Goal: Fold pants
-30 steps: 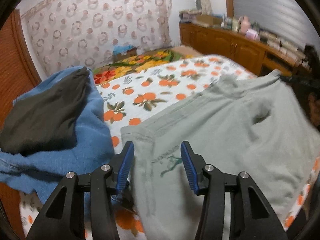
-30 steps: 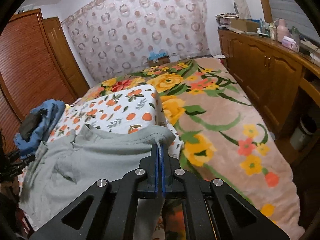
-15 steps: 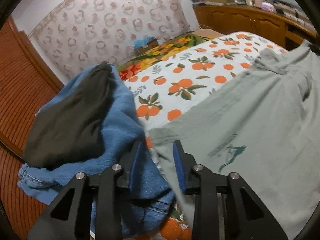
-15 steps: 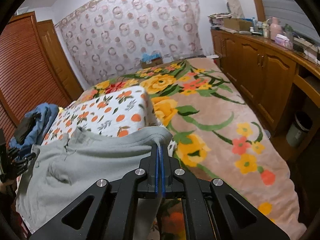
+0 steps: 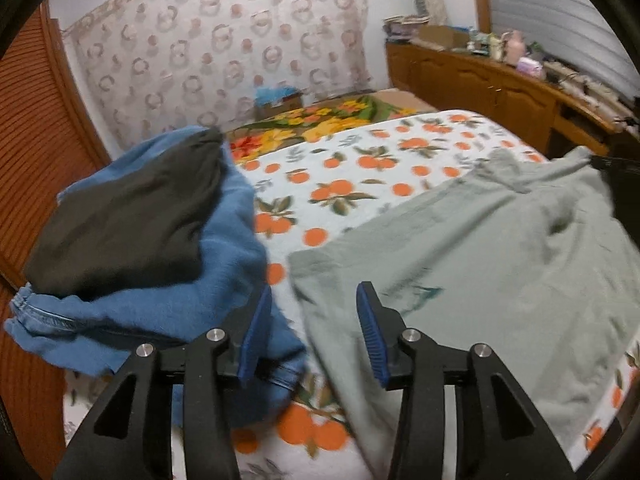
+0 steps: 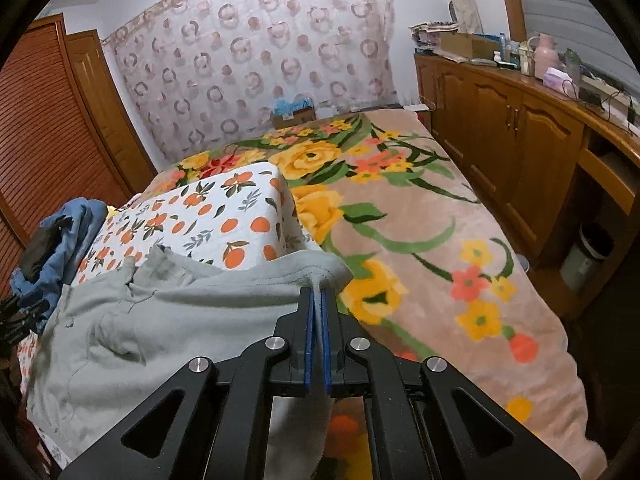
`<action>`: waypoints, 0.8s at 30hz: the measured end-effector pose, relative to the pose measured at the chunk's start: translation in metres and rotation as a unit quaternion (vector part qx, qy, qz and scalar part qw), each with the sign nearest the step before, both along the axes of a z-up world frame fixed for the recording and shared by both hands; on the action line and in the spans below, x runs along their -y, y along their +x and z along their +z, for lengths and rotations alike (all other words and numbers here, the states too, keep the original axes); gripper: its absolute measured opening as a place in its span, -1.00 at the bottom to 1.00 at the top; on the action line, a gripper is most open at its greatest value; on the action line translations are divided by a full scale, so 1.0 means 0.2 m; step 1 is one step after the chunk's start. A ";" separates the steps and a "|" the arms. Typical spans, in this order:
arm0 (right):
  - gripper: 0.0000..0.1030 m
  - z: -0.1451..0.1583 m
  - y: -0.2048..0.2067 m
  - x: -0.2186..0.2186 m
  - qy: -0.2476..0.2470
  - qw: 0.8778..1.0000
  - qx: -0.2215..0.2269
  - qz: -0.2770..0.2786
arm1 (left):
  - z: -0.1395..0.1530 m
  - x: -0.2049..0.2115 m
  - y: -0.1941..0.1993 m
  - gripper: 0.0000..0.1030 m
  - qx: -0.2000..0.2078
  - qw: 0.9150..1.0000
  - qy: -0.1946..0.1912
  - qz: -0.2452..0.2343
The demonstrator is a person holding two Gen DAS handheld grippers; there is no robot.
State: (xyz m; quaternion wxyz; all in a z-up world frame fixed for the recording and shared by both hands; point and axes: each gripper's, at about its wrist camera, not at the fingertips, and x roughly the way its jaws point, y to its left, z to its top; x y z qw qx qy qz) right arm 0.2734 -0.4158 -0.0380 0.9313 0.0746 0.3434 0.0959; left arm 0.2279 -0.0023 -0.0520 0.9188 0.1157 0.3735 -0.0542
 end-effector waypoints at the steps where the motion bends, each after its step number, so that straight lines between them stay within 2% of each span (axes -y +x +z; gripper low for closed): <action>1: -0.78 0.01 -0.01 0.01 -0.003 1.000 0.001 -0.003 | 0.00 0.01 -0.01 -0.11 -0.001 1.000 -0.003 -0.006; 6: -0.48 0.07 -0.11 -0.02 -0.010 1.000 0.011 0.004 | -0.01 0.05 -0.07 -0.11 -0.002 0.998 -0.038 -0.041; 8: -0.36 0.07 -0.16 -0.02 -0.010 1.000 0.014 0.012 | -0.01 0.08 -0.06 -0.12 -0.003 0.998 -0.036 -0.057; 11: -0.21 0.06 -0.26 -0.04 -0.002 1.000 0.014 0.028 | -0.04 0.13 0.02 -0.12 -0.028 0.996 -0.034 -0.080; 16: -0.08 0.03 -0.37 -0.06 -0.001 0.999 0.002 0.047 | -0.13 0.10 0.11 -0.12 -0.069 0.995 -0.026 -0.061; 19: -0.06 0.01 -0.43 -0.07 -0.003 0.999 -0.002 0.051 | -0.14 0.04 0.10 -0.12 -0.072 0.996 -0.034 -0.043; 24: -0.04 0.00 -0.51 -0.07 0.000 0.999 -0.005 0.052 | -0.14 -0.01 0.07 -0.12 -0.063 0.998 -0.008 -0.014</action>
